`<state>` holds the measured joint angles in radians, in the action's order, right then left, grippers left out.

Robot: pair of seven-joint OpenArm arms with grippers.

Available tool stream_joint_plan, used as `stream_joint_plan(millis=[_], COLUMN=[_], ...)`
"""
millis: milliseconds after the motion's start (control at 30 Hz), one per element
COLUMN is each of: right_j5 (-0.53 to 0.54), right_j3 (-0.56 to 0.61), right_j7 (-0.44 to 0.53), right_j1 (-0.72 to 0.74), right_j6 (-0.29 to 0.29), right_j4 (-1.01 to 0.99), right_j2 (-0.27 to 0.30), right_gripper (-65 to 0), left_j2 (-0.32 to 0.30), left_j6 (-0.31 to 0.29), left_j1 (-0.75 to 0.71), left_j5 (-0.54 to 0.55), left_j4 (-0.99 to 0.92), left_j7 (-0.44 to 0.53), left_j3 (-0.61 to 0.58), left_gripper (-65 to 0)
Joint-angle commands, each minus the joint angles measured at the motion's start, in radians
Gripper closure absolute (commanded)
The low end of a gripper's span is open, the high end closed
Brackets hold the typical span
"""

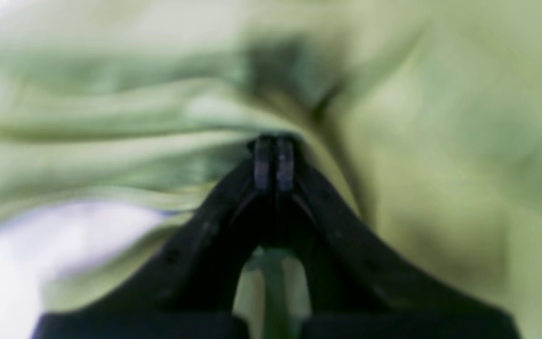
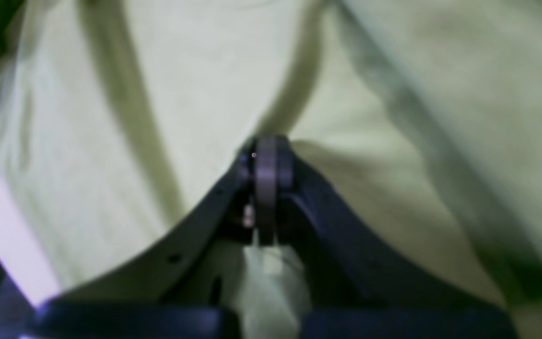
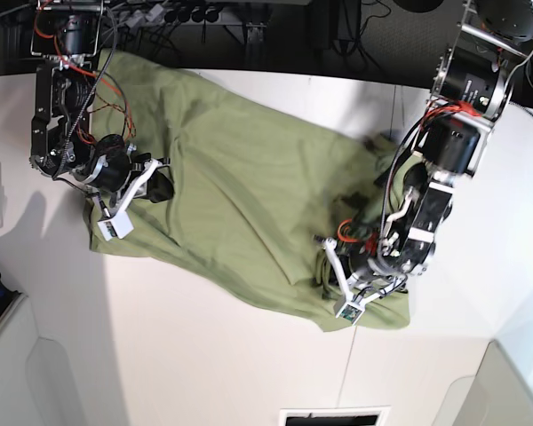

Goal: Layout the t-shirt on the table in an organized manner, then fold the t-shirt properly
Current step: 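Lift the shirt with both grippers and bring the grippers together, then gather the shirt with both grippers into a bunched pile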

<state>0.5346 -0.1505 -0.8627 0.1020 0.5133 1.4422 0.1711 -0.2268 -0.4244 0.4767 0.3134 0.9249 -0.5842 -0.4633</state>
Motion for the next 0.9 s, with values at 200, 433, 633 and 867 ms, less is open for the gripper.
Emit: stream_joint_plan(millis=[200,433,633,867], right_j5=[0.024,0.023,-0.005,-0.084], right_j3=[0.000,0.000,0.002,0.079], right_j7=[0.023,0.037,0.042,0.089], right_j1=[0.004,0.075,0.171,0.271], right_j6=[0.023,0.022,0.005,-0.005], right_j4=[0.076,0.111,0.107,-0.010], right_j2=[-0.061,-0.074,-0.075,-0.075], right_gripper=[0.0,0.0,0.0,0.0], left_j2=[0.137,0.121,0.039,-0.065], left_j6=[-0.070,-0.137,-0.172,-0.253], left_j1=[0.076,0.164,0.160,0.117], left_j5=[-0.018,0.171,0.336,0.488], left_j4=[-0.101,-0.030,0.161,0.301], left_j7=[-0.098,-0.248,-0.341,-0.393], left_j3=[-0.009,-0.009,-0.009,-0.009], left_gripper=[0.0,0.0,0.0,0.0])
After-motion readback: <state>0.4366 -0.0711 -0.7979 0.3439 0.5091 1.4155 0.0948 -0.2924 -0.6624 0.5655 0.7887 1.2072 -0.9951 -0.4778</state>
